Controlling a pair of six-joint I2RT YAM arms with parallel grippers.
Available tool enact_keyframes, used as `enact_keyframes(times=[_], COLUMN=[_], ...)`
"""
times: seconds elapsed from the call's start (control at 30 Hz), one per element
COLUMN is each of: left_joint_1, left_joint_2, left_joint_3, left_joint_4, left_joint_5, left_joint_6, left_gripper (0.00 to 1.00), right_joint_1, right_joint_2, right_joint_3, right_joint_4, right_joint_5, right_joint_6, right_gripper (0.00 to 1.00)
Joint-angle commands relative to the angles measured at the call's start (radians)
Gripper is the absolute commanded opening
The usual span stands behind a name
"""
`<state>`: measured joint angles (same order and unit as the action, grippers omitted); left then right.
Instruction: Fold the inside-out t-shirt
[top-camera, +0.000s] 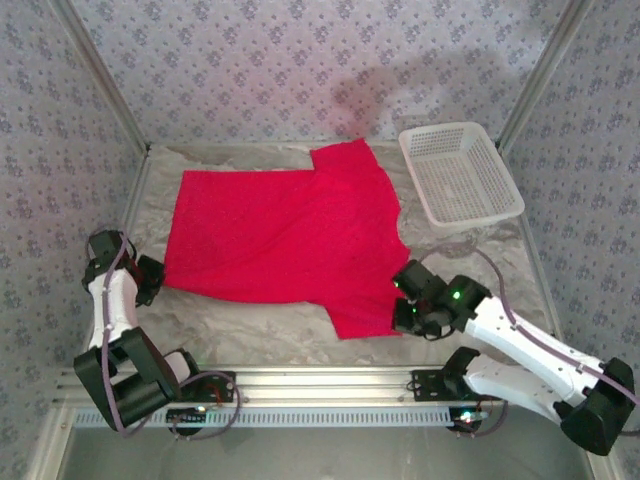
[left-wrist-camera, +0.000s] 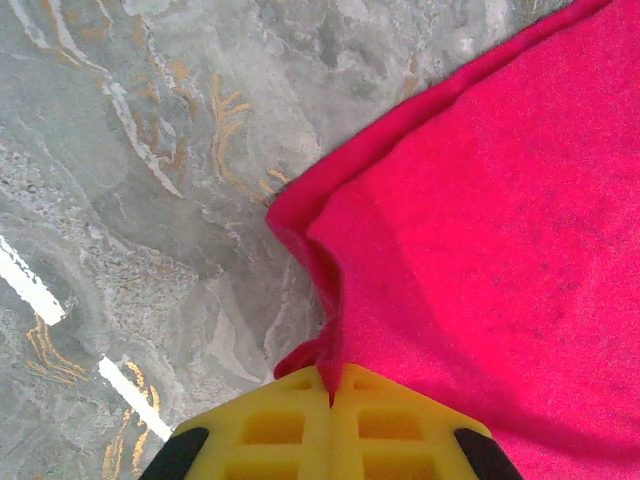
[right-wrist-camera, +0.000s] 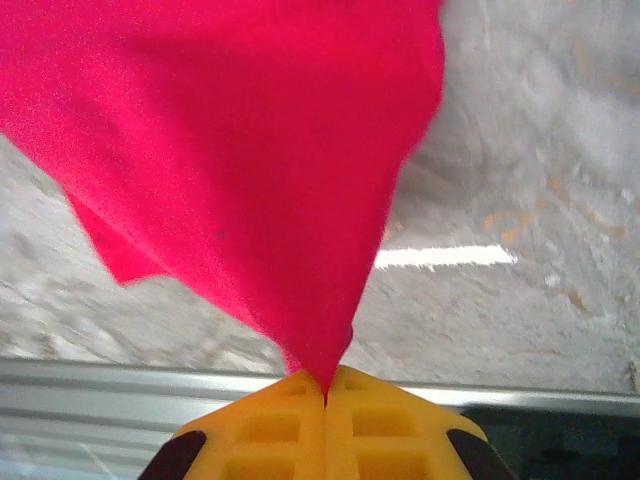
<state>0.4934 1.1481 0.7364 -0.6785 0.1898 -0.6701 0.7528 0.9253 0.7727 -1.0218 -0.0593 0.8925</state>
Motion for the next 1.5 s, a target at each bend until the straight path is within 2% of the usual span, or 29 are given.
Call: enact_keyframes(times=[0.0, 0.13, 0.27, 0.6, 1.03, 1.3, 1.37, 1.4, 1.47], left_joint_1=[-0.012, -0.068, -0.135, -0.154, -0.224, -0.231, -0.231, -0.232, -0.232], left_joint_2=[0.031, 0.101, 0.210, 0.499, 0.797, 0.873, 0.885, 0.889, 0.882], left_joint_3=[0.052, 0.140, 0.252, 0.514, 0.787, 0.845, 0.859, 0.868, 0.883], left_joint_4=[-0.007, 0.029, 0.030, 0.011, -0.067, -0.081, -0.085, -0.090, -0.124], left_joint_5=[-0.015, -0.047, -0.087, -0.119, -0.130, -0.131, -0.121, -0.112, -0.107], left_joint_6=[0.007, -0.028, -0.044, -0.035, -0.013, -0.004, 0.002, 0.010, 0.032], left_gripper=[0.03, 0.04, 0.04, 0.04, 0.07, 0.09, 0.16, 0.25, 0.46], right_joint_1=[-0.092, -0.227, -0.305, -0.473, -0.505, -0.512, -0.517, -0.520, -0.522], right_joint_2=[0.062, 0.197, 0.351, 0.621, 0.972, 1.071, 1.090, 1.099, 1.109], right_joint_3=[0.117, 0.218, 0.329, 0.602, 0.866, 0.971, 0.993, 1.006, 1.031], right_joint_4=[0.002, 0.102, 0.160, 0.226, 0.196, 0.161, 0.152, 0.141, 0.104], right_joint_5=[0.011, -0.027, -0.032, -0.051, -0.099, -0.103, -0.111, -0.120, -0.129], right_joint_6=[-0.115, -0.203, -0.256, -0.336, -0.362, -0.363, -0.362, -0.362, -0.375], right_gripper=[0.00, 0.00, 0.00, 0.00, 0.00, 0.00, 0.00, 0.02, 0.33])
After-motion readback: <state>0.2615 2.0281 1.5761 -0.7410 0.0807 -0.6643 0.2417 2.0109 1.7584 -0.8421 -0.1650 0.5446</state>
